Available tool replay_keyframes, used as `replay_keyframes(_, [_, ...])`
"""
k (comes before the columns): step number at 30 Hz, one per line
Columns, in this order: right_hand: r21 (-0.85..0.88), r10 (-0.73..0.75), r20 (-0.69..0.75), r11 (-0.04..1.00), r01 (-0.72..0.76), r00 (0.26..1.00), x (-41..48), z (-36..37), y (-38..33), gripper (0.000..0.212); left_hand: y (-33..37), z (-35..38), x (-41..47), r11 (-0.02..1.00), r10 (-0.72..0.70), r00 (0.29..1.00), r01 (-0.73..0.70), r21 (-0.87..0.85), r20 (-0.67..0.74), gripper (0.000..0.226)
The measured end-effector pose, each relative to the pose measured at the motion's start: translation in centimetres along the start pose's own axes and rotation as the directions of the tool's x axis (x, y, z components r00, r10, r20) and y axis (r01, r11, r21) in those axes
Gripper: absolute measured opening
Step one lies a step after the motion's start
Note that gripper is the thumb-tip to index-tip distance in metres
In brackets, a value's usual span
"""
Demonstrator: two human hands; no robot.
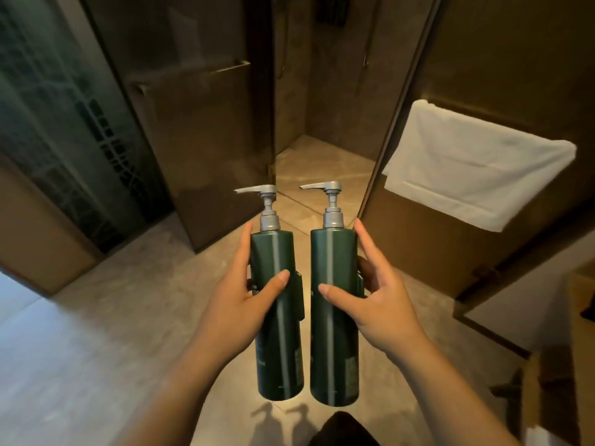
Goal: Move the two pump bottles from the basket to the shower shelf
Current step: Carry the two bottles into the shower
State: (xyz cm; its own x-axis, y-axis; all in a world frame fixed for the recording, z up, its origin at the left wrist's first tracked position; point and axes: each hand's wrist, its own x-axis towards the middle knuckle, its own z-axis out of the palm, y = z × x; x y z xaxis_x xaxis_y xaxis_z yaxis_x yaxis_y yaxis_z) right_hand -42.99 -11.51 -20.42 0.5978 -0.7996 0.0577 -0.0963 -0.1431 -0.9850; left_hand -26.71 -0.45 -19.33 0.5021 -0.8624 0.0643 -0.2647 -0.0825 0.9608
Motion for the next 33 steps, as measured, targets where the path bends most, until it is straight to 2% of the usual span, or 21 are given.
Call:
replay_keyframes(3, [-0.020, 0.013, -0.002, 1.000, -0.013, 1.000, 3.0, -0.4, 1.2, 0.093, -1.2, 0.2, 2.7, 0.999, -0.021, 1.000, 0.021, -0.033, -0.016, 0.079])
replay_keyframes(8, [-0.034, 0.021, -0.013, 0.999, -0.022, 1.000, 9.9, -2.2, 3.4, 0.093, -2.6, 1.3, 9.7, 0.997, -0.072, 0.997, 0.072, 0.007, -0.010, 0.083])
replay_keyframes(19, [-0.081, 0.000, -0.069, 0.997, -0.005, 0.998, 29.4, -10.0, 5.9, 0.097, -2.5, 7.5, 32.5, 0.991, -0.075, 0.992, 0.063, 0.117, 0.104, 0.082])
replay_keyframes(24, [-0.073, 0.004, -0.014, 0.997, -0.005, 1.000, 37.1, -11.5, 6.4, 0.097, -3.3, 8.1, 39.0, 0.991, -0.103, 0.991, 0.095, 0.095, 0.083, 0.081])
replay_keyframes(33, [-0.016, 0.105, 0.102, 0.994, -0.104, 0.989, 51.7, -7.6, 8.4, 0.090, -7.7, 4.4, 52.0, 0.983, -0.165, 0.986, 0.161, 0.092, 0.034, 0.083])
